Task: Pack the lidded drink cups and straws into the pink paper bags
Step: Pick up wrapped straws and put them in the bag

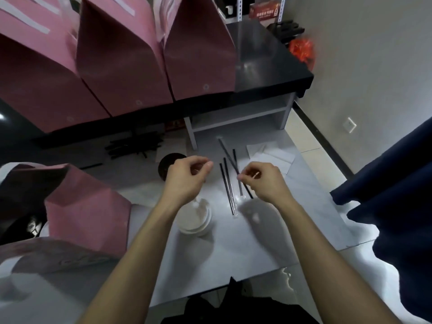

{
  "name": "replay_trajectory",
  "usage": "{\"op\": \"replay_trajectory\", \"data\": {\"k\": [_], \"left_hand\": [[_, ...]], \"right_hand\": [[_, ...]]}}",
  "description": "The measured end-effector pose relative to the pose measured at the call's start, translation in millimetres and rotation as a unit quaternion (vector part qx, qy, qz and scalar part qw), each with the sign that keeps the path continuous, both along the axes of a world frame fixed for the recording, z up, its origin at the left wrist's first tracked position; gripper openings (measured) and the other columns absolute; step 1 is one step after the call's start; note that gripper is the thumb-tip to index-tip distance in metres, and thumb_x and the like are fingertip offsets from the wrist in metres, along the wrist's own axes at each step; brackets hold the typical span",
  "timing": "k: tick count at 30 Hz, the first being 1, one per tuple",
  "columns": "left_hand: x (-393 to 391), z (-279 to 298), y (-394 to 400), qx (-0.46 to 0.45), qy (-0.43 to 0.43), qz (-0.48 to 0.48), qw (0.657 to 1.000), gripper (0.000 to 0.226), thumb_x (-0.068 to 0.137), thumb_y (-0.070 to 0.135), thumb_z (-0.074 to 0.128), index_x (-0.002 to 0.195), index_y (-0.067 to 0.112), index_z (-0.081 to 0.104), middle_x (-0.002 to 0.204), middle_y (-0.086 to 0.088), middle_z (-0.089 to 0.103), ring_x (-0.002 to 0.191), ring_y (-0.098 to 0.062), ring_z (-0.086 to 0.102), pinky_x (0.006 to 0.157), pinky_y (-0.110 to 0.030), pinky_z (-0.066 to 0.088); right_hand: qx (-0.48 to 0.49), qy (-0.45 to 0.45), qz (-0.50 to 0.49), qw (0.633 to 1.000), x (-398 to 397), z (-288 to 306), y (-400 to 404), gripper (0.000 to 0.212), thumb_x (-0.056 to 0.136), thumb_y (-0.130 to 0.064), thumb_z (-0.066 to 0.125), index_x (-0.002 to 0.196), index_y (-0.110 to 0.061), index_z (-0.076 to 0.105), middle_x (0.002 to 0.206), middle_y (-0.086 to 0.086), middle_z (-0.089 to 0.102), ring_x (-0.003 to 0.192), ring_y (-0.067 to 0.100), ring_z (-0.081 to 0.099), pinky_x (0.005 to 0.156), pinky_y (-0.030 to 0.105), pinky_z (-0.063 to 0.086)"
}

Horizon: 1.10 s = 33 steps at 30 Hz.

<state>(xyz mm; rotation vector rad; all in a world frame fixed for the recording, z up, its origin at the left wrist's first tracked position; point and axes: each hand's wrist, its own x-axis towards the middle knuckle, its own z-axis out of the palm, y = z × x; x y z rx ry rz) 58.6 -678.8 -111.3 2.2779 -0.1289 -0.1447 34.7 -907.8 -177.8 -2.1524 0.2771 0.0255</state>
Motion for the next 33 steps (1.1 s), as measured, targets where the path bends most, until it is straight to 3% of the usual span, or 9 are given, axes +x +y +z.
{"op": "replay_trajectory", "data": {"k": [3, 7, 11, 15, 18, 20, 24, 28, 33], "left_hand": [[5.8, -9.7, -19.4, -0.054, 0.031, 0.009, 0.998, 0.023, 0.105, 0.039, 0.073, 0.111, 0.019, 0.082, 0.094, 0.003, 0.081, 0.078, -0.011, 0.077, 0.073, -0.028, 0.055], [10.9, -18.7, -18.7, -0.092, 0.000, 0.063, 0.994, 0.014, 0.104, 0.031, 0.075, 0.098, 0.019, 0.081, 0.084, 0.004, 0.080, 0.074, -0.012, 0.076, 0.080, -0.035, 0.062], [12.8, -22.4, -11.3, -0.085, -0.017, 0.070, 0.994, 0.014, 0.105, 0.033, 0.073, 0.098, 0.023, 0.080, 0.082, 0.007, 0.080, 0.073, -0.011, 0.075, 0.074, -0.033, 0.060], [13.3, -22.4, -14.3, -0.083, -0.012, 0.067, 0.994, 0.017, 0.105, 0.036, 0.072, 0.095, 0.024, 0.081, 0.081, 0.006, 0.079, 0.071, -0.007, 0.075, 0.066, -0.029, 0.055], [16.3, -22.2, -19.8, -0.079, -0.010, 0.070, 0.994, 0.020, 0.105, 0.036, 0.073, 0.092, 0.023, 0.082, 0.077, 0.004, 0.079, 0.070, -0.016, 0.076, 0.069, -0.039, 0.064], [17.4, -24.0, -25.5, -0.067, -0.015, 0.075, 0.995, 0.024, 0.105, 0.037, 0.073, 0.087, 0.024, 0.082, 0.073, 0.003, 0.078, 0.066, -0.020, 0.075, 0.069, -0.038, 0.063], [22.1, -28.3, -45.7, -0.084, -0.001, 0.070, 0.994, 0.027, 0.105, 0.033, 0.074, 0.084, 0.019, 0.082, 0.071, -0.001, 0.078, 0.065, -0.021, 0.076, 0.067, -0.037, 0.064], [26.5, -33.3, -66.1, -0.100, 0.024, 0.025, 0.994, 0.034, 0.105, 0.031, 0.074, 0.077, 0.012, 0.077, 0.065, -0.005, 0.072, 0.059, -0.020, 0.068, 0.066, -0.045, 0.061], [29.4, -40.6, -79.1, -0.121, 0.030, 0.026, 0.992, 0.025, 0.109, 0.034, 0.066, 0.094, 0.020, 0.080, 0.088, -0.013, 0.078, 0.080, -0.019, 0.070, 0.081, -0.049, 0.060]], "right_hand": [[0.080, -0.038, 0.076, 0.993, 4.6, 10.9, 17.7, 0.011, 0.088, -0.030, 0.089, 0.085, -0.024, 0.080, 0.075, -0.005, 0.075, 0.070, 0.012, 0.070, 0.067, 0.027, 0.057], [0.114, -0.047, 0.075, 0.990, 13.7, -8.0, 25.3, 0.020, 0.102, -0.038, 0.071, 0.093, -0.023, 0.079, 0.080, -0.005, 0.078, 0.069, 0.014, 0.075, 0.065, 0.027, 0.055], [-0.149, 0.061, -0.001, 0.987, 29.0, -47.5, 14.5, 0.031, 0.104, -0.040, 0.064, 0.091, -0.012, 0.062, 0.082, 0.006, 0.069, 0.083, 0.033, 0.068, 0.074, 0.036, 0.054], [-0.183, 0.137, 0.015, 0.974, 32.3, -67.2, 16.9, 0.033, 0.093, -0.009, 0.059, 0.066, -0.013, 0.042, 0.068, 0.007, 0.048, 0.070, 0.032, 0.051, 0.059, 0.031, 0.038], [-0.098, 0.125, -0.037, 0.987, 26.3, -65.2, 7.2, 0.021, 0.084, -0.004, 0.057, 0.064, -0.007, 0.061, 0.061, 0.013, 0.057, 0.064, 0.038, 0.049, 0.056, 0.031, 0.043], [0.031, 0.074, -0.087, 0.993, 22.9, -55.4, -3.6, 0.014, 0.088, -0.013, 0.069, 0.075, -0.010, 0.076, 0.063, 0.006, 0.068, 0.063, 0.027, 0.064, 0.062, 0.029, 0.049], [0.248, 0.009, -0.057, 0.967, 12.4, -25.6, -6.2, 0.011, 0.092, -0.014, 0.082, 0.087, -0.007, 0.076, 0.050, -0.004, 0.054, 0.043, 0.015, 0.043, 0.051, 0.025, 0.035], [0.244, -0.025, 0.003, 0.970, 0.7, -16.1, 3.0, 0.015, 0.096, -0.015, 0.080, 0.090, -0.003, 0.073, 0.051, 0.004, 0.052, 0.045, 0.020, 0.041, 0.051, 0.029, 0.036], [0.217, -0.044, -0.007, 0.975, -4.4, -30.7, -18.8, 0.015, 0.099, -0.032, 0.077, 0.091, -0.019, 0.078, 0.058, 0.003, 0.068, 0.044, 0.020, 0.057, 0.051, 0.026, 0.046]]}}
